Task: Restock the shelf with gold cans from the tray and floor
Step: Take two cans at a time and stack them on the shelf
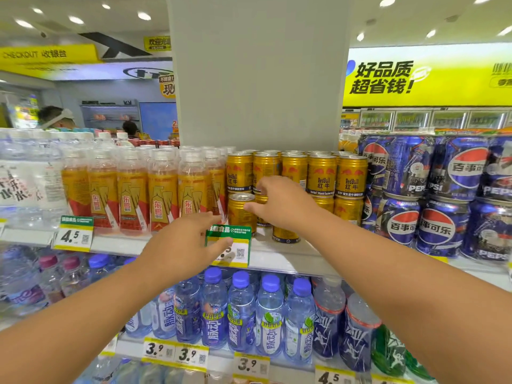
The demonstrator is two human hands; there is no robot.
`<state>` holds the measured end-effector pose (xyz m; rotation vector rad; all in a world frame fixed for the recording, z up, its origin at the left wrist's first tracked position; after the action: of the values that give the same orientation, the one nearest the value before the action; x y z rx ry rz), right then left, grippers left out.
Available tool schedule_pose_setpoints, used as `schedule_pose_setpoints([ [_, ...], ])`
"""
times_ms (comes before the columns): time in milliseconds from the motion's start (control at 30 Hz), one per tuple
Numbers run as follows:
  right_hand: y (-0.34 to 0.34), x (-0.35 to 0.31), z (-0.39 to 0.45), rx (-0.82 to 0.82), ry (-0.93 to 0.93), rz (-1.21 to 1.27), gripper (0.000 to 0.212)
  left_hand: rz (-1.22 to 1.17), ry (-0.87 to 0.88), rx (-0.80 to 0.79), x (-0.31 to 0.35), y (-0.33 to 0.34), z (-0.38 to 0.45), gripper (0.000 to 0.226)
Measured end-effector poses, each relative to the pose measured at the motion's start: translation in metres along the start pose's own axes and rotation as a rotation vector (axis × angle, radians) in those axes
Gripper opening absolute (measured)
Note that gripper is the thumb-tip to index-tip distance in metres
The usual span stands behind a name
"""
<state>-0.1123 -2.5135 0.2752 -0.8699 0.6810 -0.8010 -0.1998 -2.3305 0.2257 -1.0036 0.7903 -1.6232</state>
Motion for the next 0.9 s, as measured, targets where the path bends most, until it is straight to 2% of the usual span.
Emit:
schedule_pose_setpoints([
  [100,0.01,-0.013,0.015,-0.125,0.105,-0.1,0.063,0.09,0.029,-0.033,-0.012,0.006,-0.008,0.073],
  [167,0.017,-0.017,0.022,-0.146,0.158,-0.139,0.057,0.122,0.047,-0.038,-0.016,0.008,-0.012,0.075],
  [300,0.027,-0.02,0.028,-0.085,0.215,-0.159,0.046,0.095,0.063,-0.03,-0.023,0.012,-0.015,0.078],
  [633,0.04,-0.029,0.034,-0.031,0.159,-0.145,0.054,0.111,0.073,-0.032,-0.025,0.018,-0.013,0.078],
  [767,0.038,-0.023,0.031,-0.056,0.119,-0.123,0.061,0.126,0.078,-0.021,-0.024,0.019,-0.012,0.078],
  [833,0.027,-0.009,0.024,-0.012,0.117,-0.04,0.063,0.127,0.08,-0.022,-0.024,0.019,-0.012,0.078],
  [900,0.016,0.015,0.01,0.077,0.141,0.035,0.056,0.138,0.087,-0.022,-0.022,0.019,-0.013,0.078],
])
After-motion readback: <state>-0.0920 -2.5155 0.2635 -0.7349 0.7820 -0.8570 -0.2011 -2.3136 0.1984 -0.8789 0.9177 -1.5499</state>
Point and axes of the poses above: each hand's wrist, its own z-axis towards the middle knuckle, its own y-axis out of the palm, x = y × z, the point moved 2 cm from there along z, towards the middle knuckle, and after that the axes turned 2 degrees about z, right-handed, at the moved point
